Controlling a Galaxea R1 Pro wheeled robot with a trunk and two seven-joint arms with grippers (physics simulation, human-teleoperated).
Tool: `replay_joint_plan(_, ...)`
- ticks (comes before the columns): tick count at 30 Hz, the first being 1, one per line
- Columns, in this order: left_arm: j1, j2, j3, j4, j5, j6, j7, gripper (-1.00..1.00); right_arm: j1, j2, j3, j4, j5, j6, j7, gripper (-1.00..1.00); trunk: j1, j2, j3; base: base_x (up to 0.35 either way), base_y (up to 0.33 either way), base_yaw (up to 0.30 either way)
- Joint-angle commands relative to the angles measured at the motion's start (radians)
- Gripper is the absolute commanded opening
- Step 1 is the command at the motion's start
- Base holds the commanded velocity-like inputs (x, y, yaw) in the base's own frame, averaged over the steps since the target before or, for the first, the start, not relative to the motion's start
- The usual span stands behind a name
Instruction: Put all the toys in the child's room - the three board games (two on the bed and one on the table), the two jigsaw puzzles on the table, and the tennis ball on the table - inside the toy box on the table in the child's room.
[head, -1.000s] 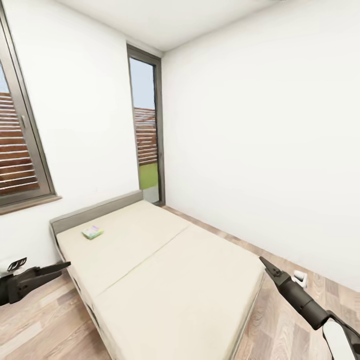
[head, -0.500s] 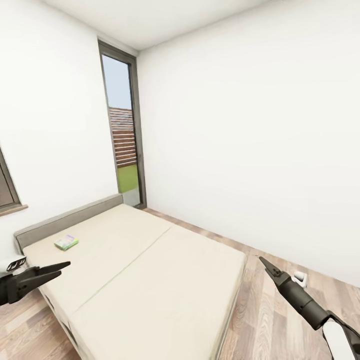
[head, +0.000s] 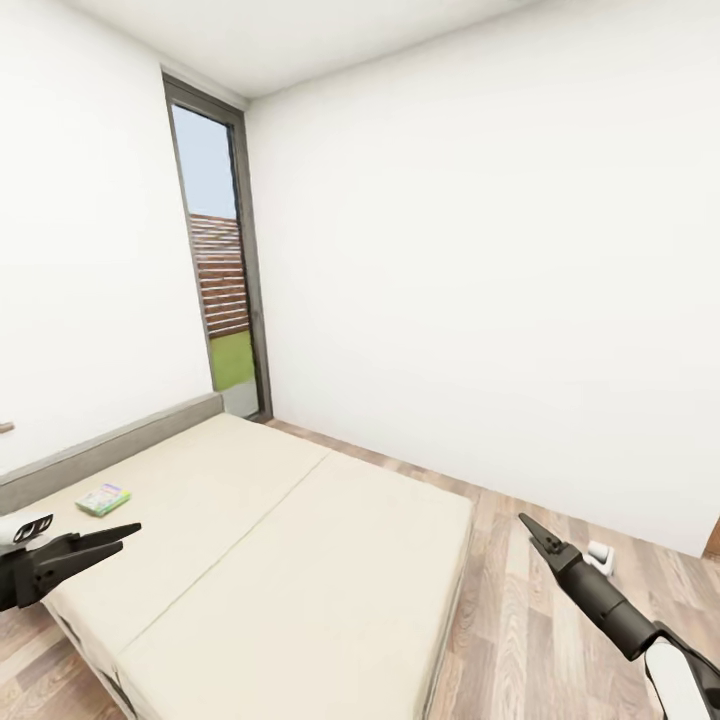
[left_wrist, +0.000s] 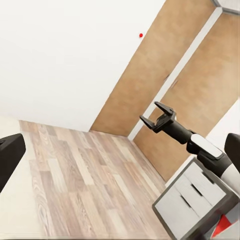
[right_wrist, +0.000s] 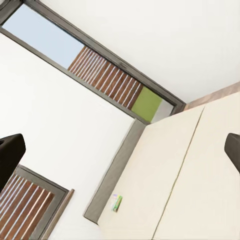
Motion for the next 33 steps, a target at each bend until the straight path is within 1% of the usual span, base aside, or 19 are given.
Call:
replay_joint_plan(1,0.0,0.0,0.0,0.001,-0.001,0.011,-0.004,1.0,0.0,0.0,-0.002,0.0,-0.016,0.009,0.0,1.0,0.0,-0.001,0.0,0.0,0.272,-0.006)
replay_joint_plan(4,-0.001,0.0,0.0,0.001,-0.001,0.011,-0.004,1.0,0.0,-0.004,-0.002,0.0,-0.045,0.012,0.0,1.0,0.0,-0.001,0.0,0.0,0.278,-0.004)
replay_joint_plan(7,0.0,0.0,0.0,0.001,-0.001,0.011,-0.004,1.0,0.0,-0.008,-0.002,0.0,-0.057,0.014,0.0,1.0,0.0,-0.001,0.0,0.0,0.249,-0.001)
replay_joint_plan(19,0.0,0.001,0.002,0.0,-0.001,0.011,-0.004,1.0,0.0,-0.011,-0.002,0.0,-0.063,0.016,-0.002,1.0,0.0,-0.001,0.0,0.0,0.053,0.0)
replay_joint_plan(26,0.0,0.001,0.002,0.0,-0.001,0.011,-0.004,1.0,0.0,-0.011,-0.002,0.0,-0.063,0.016,-0.002,1.0,0.0,-0.001,0.0,0.0,0.166,0.0)
replay_joint_plan(33,0.0,0.001,0.002,0.0,-0.001,0.011,-0.004,1.0,0.0,-0.011,-0.002,0.001,-0.063,0.016,-0.004,1.0,0.0,-0.001,0.0,0.0,0.03,0.0)
